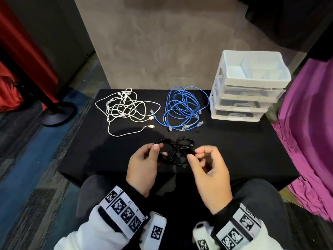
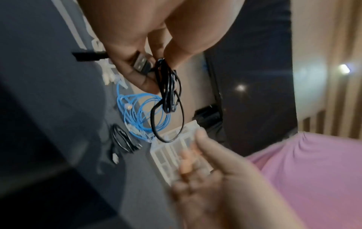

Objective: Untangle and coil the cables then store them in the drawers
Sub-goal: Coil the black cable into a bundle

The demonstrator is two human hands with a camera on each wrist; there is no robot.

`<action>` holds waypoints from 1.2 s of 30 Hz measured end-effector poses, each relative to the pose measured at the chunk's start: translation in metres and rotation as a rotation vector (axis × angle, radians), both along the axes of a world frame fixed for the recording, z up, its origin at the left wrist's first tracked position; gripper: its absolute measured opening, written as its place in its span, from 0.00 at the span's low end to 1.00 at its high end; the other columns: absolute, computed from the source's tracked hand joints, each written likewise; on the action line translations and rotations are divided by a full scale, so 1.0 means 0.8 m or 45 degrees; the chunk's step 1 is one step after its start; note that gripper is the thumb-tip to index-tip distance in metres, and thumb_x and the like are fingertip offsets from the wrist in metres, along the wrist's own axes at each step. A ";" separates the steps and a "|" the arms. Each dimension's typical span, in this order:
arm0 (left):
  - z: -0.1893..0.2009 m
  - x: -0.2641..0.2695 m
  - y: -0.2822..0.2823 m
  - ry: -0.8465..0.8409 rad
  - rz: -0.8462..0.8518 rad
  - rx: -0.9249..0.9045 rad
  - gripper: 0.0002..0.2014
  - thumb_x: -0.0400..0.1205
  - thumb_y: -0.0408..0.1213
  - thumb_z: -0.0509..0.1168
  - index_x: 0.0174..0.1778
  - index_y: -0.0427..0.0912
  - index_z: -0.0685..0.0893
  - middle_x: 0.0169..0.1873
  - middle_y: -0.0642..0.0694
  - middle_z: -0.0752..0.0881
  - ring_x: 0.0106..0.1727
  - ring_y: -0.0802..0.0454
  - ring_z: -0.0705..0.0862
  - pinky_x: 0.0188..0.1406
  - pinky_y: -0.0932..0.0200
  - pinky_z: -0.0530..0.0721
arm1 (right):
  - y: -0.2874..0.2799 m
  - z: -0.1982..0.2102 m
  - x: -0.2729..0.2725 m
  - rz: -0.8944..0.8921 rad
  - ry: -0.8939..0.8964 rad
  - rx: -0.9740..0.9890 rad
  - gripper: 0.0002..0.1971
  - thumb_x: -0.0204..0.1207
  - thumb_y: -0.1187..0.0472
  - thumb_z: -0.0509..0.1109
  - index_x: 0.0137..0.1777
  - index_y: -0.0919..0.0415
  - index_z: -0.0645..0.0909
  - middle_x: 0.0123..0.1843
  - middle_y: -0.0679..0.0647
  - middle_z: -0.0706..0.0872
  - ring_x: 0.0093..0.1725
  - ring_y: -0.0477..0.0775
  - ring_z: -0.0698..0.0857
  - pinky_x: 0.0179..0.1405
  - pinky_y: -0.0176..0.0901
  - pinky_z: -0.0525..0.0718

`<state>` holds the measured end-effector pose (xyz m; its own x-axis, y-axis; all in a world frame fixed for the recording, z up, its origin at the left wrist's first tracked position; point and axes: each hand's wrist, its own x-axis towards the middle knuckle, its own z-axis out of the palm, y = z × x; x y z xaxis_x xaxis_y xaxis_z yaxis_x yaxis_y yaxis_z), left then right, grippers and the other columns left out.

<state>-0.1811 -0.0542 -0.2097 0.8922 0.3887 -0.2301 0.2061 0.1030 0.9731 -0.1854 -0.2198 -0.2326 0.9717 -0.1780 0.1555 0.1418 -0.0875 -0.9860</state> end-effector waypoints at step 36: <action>0.002 -0.021 -0.011 -0.073 -0.550 -0.069 0.15 0.92 0.38 0.59 0.46 0.36 0.86 0.39 0.39 0.87 0.42 0.48 0.83 0.47 0.55 0.83 | 0.006 0.060 0.020 0.560 0.408 0.749 0.10 0.82 0.60 0.68 0.54 0.65 0.86 0.43 0.61 0.89 0.41 0.53 0.88 0.42 0.45 0.87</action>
